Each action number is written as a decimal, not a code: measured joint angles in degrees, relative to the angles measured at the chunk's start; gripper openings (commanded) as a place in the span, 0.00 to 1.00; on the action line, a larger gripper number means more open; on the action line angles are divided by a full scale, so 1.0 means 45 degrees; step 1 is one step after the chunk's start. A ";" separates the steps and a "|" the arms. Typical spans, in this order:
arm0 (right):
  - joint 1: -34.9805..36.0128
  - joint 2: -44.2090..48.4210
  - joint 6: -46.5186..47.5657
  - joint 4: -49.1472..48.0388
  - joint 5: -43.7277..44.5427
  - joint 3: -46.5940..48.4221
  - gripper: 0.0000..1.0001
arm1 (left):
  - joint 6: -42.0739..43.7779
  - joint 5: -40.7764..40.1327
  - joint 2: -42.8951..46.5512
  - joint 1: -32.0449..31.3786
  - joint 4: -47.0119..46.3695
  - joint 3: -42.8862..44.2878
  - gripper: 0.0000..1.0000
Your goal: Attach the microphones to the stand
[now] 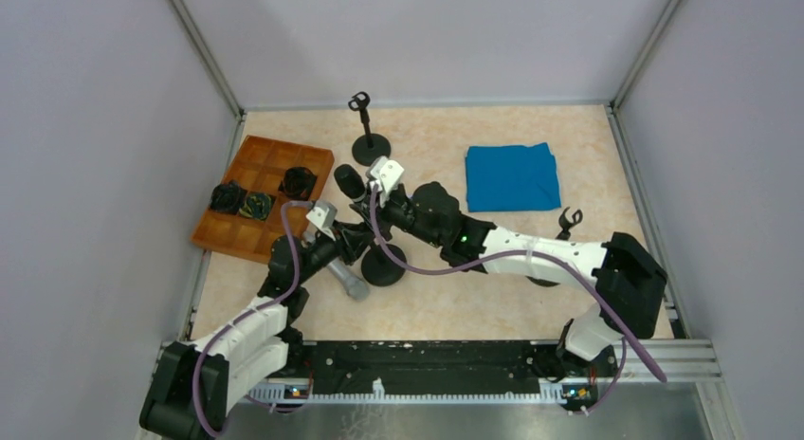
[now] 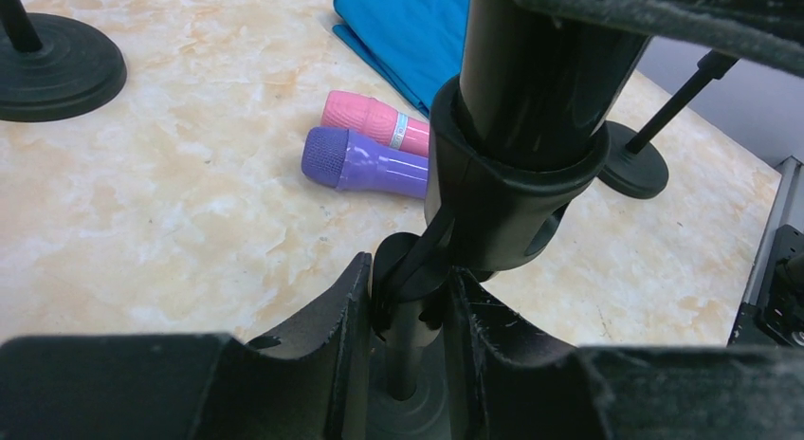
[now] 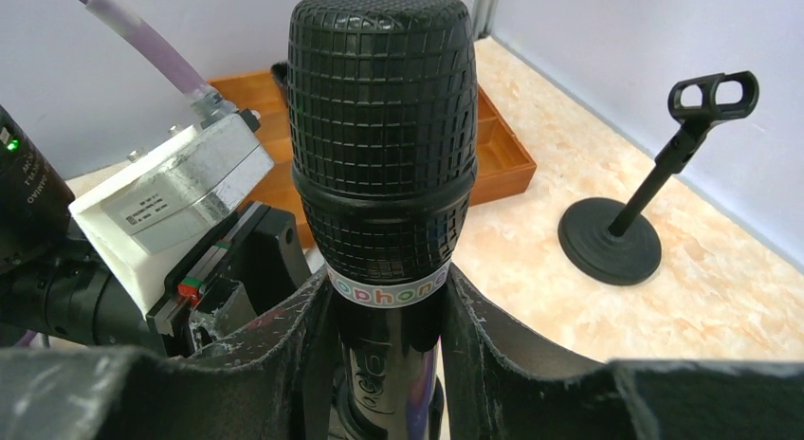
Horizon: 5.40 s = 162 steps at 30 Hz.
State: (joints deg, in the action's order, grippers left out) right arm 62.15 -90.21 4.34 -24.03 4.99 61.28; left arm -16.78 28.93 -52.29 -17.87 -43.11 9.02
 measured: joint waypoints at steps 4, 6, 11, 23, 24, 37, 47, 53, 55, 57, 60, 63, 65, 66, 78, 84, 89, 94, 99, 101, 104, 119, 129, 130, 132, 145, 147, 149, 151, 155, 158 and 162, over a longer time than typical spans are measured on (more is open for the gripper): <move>0.0000 -0.0185 0.0010 0.1316 -0.0053 0.0777 0.00 | 0.0049 -0.0039 0.0000 0.0000 -0.0015 0.0000 0.00; 0.0000 -0.0228 0.0010 0.1943 -0.0078 0.1107 0.00 | 0.0068 -0.0029 -0.0005 -0.0005 -0.0019 0.0000 0.00; 0.0005 -0.0447 0.0029 0.3682 -0.0136 0.2098 0.00 | 0.0199 -0.0058 -0.0034 -0.0102 -0.0044 0.0000 0.00; 0.0000 -0.0714 0.0189 0.4823 -0.0345 0.2773 0.00 | 0.0418 -0.0277 -0.0019 -0.0330 -0.0029 0.0000 0.00; 0.0000 -0.0714 0.0209 0.4765 -0.0350 0.2720 0.00 | 0.0423 -0.0277 -0.0019 -0.0335 -0.0024 0.0000 0.00; 0.0000 -0.0534 -0.0262 0.2361 -0.0262 0.1195 0.00 | 0.0423 -0.0325 0.0015 -0.0364 0.0024 0.0000 0.00; 0.0000 -0.0476 -0.0646 0.1472 -0.0160 0.0631 0.00 | 0.0432 -0.0306 -0.0024 -0.0379 -0.0010 0.0000 0.00; -0.0005 -0.0481 -0.0593 0.2613 -0.0160 0.1185 0.00 | 0.0631 -0.0350 -0.0078 -0.0529 -0.0019 0.0019 0.00; -0.0005 -0.0505 -0.0510 0.3555 -0.0185 0.1642 0.00 | 0.0772 -0.0442 -0.0073 -0.0670 0.0015 0.0019 0.00; -0.0005 -0.0597 -0.0384 0.4571 -0.0267 0.2210 0.00 | 0.0918 -0.0539 -0.0068 -0.0806 0.0044 0.0024 0.00; -0.0005 -0.0782 -0.0233 0.5974 -0.0379 0.3041 0.00 | 0.1093 -0.0631 -0.0010 -0.0962 0.0151 0.0034 0.00; -0.0005 -0.0923 -0.0112 0.7028 -0.0461 0.3672 0.00 | 0.1219 -0.0675 0.0005 -0.1083 0.0199 0.0044 0.00; 0.0000 -0.1044 -0.0063 0.7631 -0.0491 0.4036 0.00 | 0.1311 -0.0724 0.0005 -0.1171 0.0214 0.0044 0.00; 0.0000 -0.1122 -0.0044 0.7868 -0.0510 0.4216 0.00 | 0.1345 -0.0743 0.0005 -0.1209 0.0219 0.0044 0.00; 0.0010 -0.2584 0.0811 0.9122 -0.0903 0.6241 0.00 | 0.1418 -0.1467 0.0053 -0.1569 0.0248 0.0044 0.00; 0.0005 -0.2764 0.0850 0.9394 -0.0879 0.6552 0.00 | 0.1394 -0.1690 0.0136 -0.1637 0.0316 0.0044 0.00; 0.0005 -0.2395 0.0845 0.9097 -0.0903 0.5999 0.00 | 0.1588 -0.1666 0.0146 -0.1739 0.0364 0.0044 0.25; 0.0010 -0.1851 0.0607 0.8689 -0.0996 0.5217 0.00 | 0.1802 -0.1749 0.0160 -0.1792 0.0432 0.0044 0.75; 0.0092 -0.1025 -0.0204 0.7664 -0.0777 0.3963 0.00 | 0.2103 -0.2089 0.0573 -0.1787 0.0704 0.0078 0.99; 0.0102 -0.0777 -0.0627 0.7315 -0.0617 0.3604 0.00 | 0.2132 -0.2195 0.0729 -0.1797 0.0879 0.0078 0.99; 0.0126 -0.0627 -0.1302 0.7300 -0.0243 0.3478 0.00 | 0.2322 -0.2370 0.0947 -0.1977 0.1030 0.0063 0.99; 0.0136 -0.1039 -0.3687 0.9423 0.0602 0.4692 0.00 | 0.4391 -0.5221 -0.0092 -0.3793 -0.2535 -0.1107 0.99; 0.0068 -0.1146 -0.4138 0.9675 0.0593 0.4818 0.00 | 0.4760 -0.4838 -0.0860 -0.4041 -0.3191 -0.1010 0.47; 0.0063 -0.1151 -0.4172 0.9651 0.0602 0.4828 0.00 | 0.4731 -0.4624 -0.0860 -0.4090 -0.3041 -0.0952 0.39; 0.0049 -0.1161 -0.4216 0.9632 0.0602 0.4823 0.00 | 0.4721 -0.4231 -0.0874 -0.4187 -0.2783 -0.0855 0.22; -0.0092 -0.0656 -0.4090 0.8680 0.0617 0.3793 0.00 | 0.3725 -0.3968 -0.1277 -0.4206 -0.2671 -0.0495 0.00; -0.0092 -0.0491 -0.4061 0.8170 0.0651 0.3390 0.00 | 0.3716 -0.4061 -0.1277 -0.4240 -0.2589 -0.0452 0.00; -0.0087 -0.0379 -0.4036 0.7737 0.0680 0.3060 0.00 | 0.3711 -0.4124 -0.1273 -0.4260 -0.2497 -0.0413 0.00; -0.0087 -0.0340 -0.4002 0.7509 0.0699 0.2924 0.00 | 0.3706 -0.4158 -0.1258 -0.4274 -0.2409 -0.0379 0.00; -0.0087 -0.0233 -0.3988 0.7388 0.0719 0.2812 0.00 | 0.3725 -0.4148 -0.1234 -0.4284 -0.2293 -0.0330 0.00; -0.0087 -0.0165 -0.3934 0.7577 0.0709 0.2924 0.00 | 0.3740 -0.4206 -0.1180 -0.4303 -0.2220 -0.0325 0.00; -0.0073 -0.0034 -0.3876 0.7762 0.0699 0.2905 0.00 | 0.3803 -0.4240 -0.1151 -0.4371 -0.2113 -0.0282 0.00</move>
State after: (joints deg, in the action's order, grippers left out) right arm 61.82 -90.37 -13.10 10.90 8.14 74.35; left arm 0.34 9.85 -57.47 -37.54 -52.62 7.75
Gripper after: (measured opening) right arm 0.392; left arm 0.335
